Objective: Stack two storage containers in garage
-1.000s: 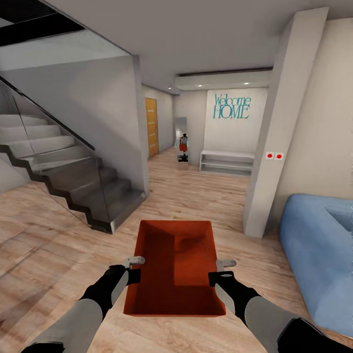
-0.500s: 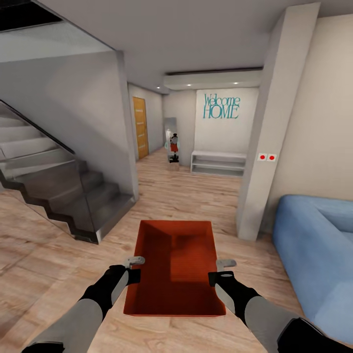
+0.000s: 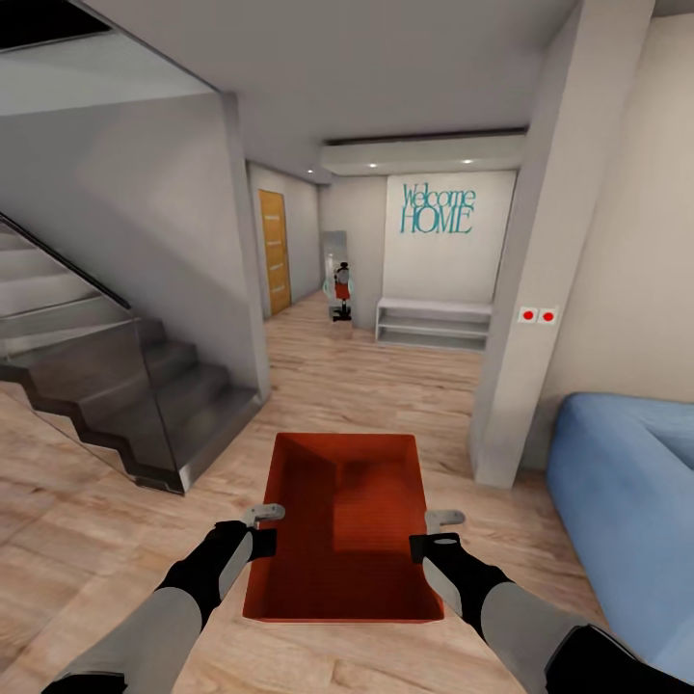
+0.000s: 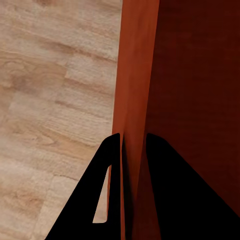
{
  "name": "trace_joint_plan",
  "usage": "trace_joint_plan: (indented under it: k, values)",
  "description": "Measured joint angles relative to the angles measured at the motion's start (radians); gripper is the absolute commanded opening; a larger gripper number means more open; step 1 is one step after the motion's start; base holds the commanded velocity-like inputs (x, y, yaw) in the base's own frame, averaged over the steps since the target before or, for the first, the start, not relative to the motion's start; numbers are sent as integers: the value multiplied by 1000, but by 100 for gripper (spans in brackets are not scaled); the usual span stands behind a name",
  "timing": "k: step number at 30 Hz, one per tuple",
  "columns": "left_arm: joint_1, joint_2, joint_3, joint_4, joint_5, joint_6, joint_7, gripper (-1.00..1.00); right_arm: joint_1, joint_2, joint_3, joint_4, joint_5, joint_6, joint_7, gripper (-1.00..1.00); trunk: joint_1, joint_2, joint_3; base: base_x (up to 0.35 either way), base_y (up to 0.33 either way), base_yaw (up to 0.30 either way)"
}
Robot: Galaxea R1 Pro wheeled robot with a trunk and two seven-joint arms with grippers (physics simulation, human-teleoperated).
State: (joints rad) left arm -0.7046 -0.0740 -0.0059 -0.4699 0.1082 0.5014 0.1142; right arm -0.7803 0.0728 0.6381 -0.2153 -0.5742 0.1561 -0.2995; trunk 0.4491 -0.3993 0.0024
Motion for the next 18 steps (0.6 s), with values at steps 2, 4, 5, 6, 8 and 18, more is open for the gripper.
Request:
trace_joint_plan:
  k: [2,4,5,6,8,18]
  values:
    - [0,0,0,0,0,0,0,-100,0,0,0,0,0,0,0,-100,0,0,0,321,0,0]
    - [0,0,0,0,0,0,0,-100,0,0,0,0,0,0,0,-100,0,0,0,321,0,0]
    - [0,0,0,0,0,0,0,-100,0,0,0,0,0,0,0,-100,0,0,0,321,0,0]
    - [0,0,0,0,0,0,0,-100,0,0,0,0,0,0,0,-100,0,0,0,321,0,0]
    - [0,0,0,0,0,0,0,-100,0,0,0,0,0,0,0,-100,0,0,0,321,0,0]
    - [0,0,0,0,0,0,0,-100,0,0,0,0,0,0,0,-100,0,0,0,321,0,0]
